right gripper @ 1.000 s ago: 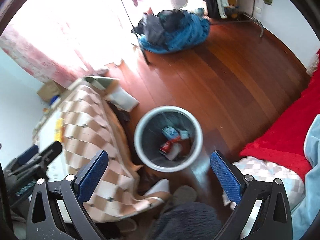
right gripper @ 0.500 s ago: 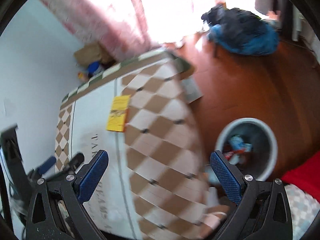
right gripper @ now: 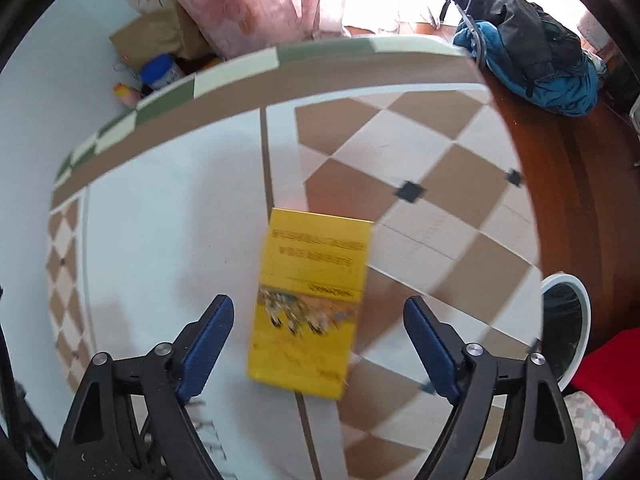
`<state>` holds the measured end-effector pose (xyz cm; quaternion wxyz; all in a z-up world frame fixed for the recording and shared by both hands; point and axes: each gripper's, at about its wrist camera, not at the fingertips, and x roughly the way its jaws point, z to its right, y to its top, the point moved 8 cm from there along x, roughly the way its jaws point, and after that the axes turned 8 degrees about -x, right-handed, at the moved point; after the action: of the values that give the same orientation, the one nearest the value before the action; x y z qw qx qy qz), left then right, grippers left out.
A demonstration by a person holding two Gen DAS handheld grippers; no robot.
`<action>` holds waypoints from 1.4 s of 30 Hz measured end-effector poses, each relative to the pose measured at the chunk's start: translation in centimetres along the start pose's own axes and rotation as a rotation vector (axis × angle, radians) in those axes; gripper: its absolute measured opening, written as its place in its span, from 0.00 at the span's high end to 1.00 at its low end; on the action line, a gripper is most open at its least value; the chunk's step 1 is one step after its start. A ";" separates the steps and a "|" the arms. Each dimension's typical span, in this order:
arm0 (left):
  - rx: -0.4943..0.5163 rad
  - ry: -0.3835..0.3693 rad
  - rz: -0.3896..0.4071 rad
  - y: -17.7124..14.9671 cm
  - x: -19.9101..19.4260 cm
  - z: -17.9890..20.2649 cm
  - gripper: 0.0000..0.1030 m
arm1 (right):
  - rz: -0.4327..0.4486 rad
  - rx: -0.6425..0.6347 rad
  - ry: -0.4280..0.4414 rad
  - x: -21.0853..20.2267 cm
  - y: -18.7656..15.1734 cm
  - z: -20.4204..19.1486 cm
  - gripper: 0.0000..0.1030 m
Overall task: Collect trash
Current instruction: 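Grasp the yellow box with the right tool while the left tool grasps the clear plastic lid, then carry the yellow box and plastic lid over the white bin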
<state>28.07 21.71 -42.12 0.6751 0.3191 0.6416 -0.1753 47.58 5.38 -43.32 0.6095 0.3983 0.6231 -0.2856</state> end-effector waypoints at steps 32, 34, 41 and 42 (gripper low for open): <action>0.390 -0.142 0.009 -22.4 -7.5 8.2 0.64 | 0.015 -0.016 -0.001 -5.1 -28.2 12.1 0.40; 0.381 -0.138 0.026 -22.3 -7.7 8.2 0.64 | 0.006 -0.021 -0.016 -4.8 -28.0 11.9 0.40; 0.355 -0.143 0.059 -21.2 -7.8 7.2 0.65 | -0.042 -0.044 -0.060 -3.8 -28.3 11.0 0.34; 0.349 -0.141 0.064 -21.2 -7.9 7.1 0.65 | -0.044 -0.049 -0.074 -3.7 -28.3 10.9 0.34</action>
<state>18.82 0.15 -38.98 0.6582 0.4384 0.5420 -0.2843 29.29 -19.06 -44.31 0.6353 0.3585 0.6156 -0.2980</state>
